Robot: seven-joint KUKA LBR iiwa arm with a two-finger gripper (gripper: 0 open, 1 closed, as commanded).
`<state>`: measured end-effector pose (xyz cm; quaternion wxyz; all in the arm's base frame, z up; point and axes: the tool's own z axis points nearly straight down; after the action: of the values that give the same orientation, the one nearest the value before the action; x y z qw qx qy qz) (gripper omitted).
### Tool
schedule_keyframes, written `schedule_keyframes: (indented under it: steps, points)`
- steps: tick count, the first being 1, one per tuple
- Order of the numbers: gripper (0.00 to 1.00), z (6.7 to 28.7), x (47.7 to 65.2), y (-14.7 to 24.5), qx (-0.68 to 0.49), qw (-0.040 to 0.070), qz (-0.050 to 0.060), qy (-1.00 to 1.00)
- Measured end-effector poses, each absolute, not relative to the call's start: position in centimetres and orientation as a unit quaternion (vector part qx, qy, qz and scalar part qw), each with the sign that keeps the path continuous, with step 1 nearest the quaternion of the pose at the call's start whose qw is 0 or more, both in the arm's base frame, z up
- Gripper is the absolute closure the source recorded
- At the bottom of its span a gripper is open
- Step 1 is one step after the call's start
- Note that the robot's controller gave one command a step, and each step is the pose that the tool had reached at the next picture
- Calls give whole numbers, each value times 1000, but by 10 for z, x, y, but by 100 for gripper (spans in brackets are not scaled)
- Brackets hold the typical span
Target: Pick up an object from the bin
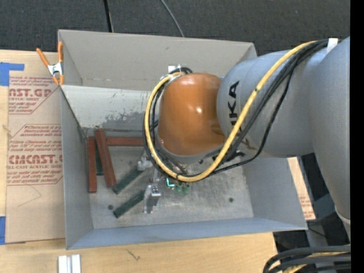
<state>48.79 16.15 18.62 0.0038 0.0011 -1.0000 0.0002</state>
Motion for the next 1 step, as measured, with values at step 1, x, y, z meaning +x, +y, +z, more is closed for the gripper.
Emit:
schedule_keyframes:
  steps: [1]
  points:
    - [0,190,490,161,0,0,-1,-1000]
